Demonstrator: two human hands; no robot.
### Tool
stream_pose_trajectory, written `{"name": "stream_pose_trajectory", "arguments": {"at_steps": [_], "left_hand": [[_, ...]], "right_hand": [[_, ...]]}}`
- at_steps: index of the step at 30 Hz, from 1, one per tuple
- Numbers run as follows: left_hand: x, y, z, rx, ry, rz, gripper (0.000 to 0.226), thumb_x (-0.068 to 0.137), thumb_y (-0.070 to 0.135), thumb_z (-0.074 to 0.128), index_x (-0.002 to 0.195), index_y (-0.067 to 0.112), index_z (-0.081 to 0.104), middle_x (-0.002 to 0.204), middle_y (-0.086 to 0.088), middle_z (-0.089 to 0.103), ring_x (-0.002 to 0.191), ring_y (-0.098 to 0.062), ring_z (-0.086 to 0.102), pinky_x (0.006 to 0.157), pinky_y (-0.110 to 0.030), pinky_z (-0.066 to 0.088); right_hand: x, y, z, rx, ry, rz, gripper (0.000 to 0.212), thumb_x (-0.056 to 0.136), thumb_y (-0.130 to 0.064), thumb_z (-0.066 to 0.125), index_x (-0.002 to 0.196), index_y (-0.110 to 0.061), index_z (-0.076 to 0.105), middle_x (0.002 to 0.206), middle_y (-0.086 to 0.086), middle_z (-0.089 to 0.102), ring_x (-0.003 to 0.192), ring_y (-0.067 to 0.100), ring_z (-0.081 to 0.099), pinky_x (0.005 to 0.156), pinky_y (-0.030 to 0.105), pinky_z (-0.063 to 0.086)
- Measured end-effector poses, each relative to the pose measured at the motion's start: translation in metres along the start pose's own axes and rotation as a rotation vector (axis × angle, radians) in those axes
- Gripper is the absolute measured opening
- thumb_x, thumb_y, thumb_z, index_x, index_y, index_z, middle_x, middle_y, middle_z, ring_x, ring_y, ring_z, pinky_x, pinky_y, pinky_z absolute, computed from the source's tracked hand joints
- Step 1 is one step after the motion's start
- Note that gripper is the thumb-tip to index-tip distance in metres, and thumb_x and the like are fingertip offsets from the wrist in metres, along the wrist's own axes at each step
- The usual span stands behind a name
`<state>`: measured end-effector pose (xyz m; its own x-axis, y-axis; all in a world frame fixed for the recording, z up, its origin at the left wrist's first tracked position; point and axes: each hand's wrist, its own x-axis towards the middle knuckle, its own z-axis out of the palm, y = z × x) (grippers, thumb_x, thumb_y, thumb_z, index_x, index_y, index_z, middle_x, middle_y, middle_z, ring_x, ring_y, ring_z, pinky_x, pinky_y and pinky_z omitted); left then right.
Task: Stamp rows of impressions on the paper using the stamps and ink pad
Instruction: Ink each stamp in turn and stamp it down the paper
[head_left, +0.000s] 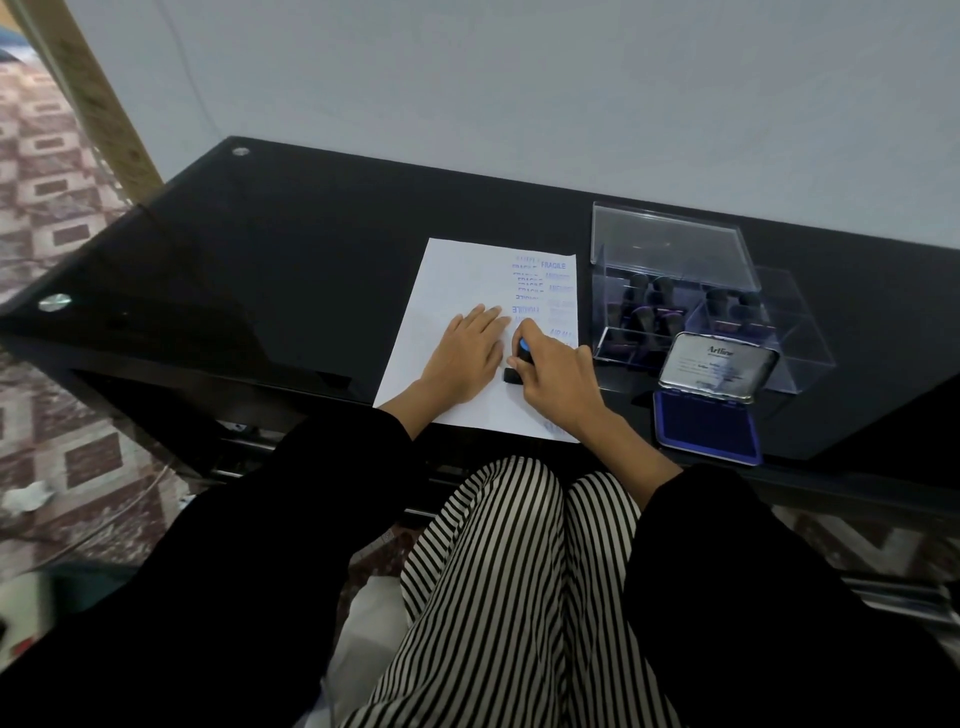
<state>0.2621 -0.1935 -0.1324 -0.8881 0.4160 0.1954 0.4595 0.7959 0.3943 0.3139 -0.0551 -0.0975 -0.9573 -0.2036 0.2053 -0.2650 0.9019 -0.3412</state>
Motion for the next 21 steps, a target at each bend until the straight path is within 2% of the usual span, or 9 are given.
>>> {"name": "stream_pose_trajectory", "arguments": {"at_steps": [5,14,18,21], "left_hand": [[0.001,0.0,0.001,0.012,0.004,0.005,0.043,0.1,0.015,0.032,0.142,0.006,0.035,0.152,-0.011,0.03,0.144,-0.026,0.021,0.116,-0.037,0.015],[0.001,0.0,0.001,0.017,0.016,0.014,0.041,0.099,0.014,0.035,0.139,0.003,0.039,0.149,-0.013,0.035,0.141,-0.029,0.026,0.116,-0.04,0.02],[0.011,0.0,-0.006,0.074,0.037,0.027,0.036,0.094,0.012,0.043,0.127,0.003,0.051,0.135,-0.013,0.051,0.125,-0.029,0.047,0.102,-0.036,0.036],[0.03,0.005,-0.025,0.065,0.01,-0.009,0.034,0.092,0.009,0.042,0.124,0.006,0.054,0.126,-0.01,0.056,0.112,-0.027,0.053,0.092,-0.036,0.043]], "right_hand": [[-0.001,0.0,0.0,0.01,0.005,0.001,0.008,0.094,-0.016,0.046,0.094,-0.018,0.038,0.079,0.003,0.063,0.074,0.025,0.055,0.071,0.033,0.027],[0.004,0.001,-0.005,0.021,-0.045,0.017,0.009,0.096,-0.02,0.044,0.102,-0.015,0.041,0.08,0.003,0.062,0.075,0.025,0.055,0.073,0.034,0.027],[0.021,0.003,-0.021,-0.02,-0.202,0.051,0.012,0.095,-0.021,0.042,0.106,-0.016,0.042,0.079,0.003,0.058,0.081,0.027,0.054,0.084,0.039,0.031],[0.036,0.008,-0.044,0.062,-0.141,0.076,0.006,0.095,-0.022,0.043,0.099,-0.017,0.043,0.08,0.005,0.06,0.078,0.026,0.053,0.088,0.04,0.032]]}}
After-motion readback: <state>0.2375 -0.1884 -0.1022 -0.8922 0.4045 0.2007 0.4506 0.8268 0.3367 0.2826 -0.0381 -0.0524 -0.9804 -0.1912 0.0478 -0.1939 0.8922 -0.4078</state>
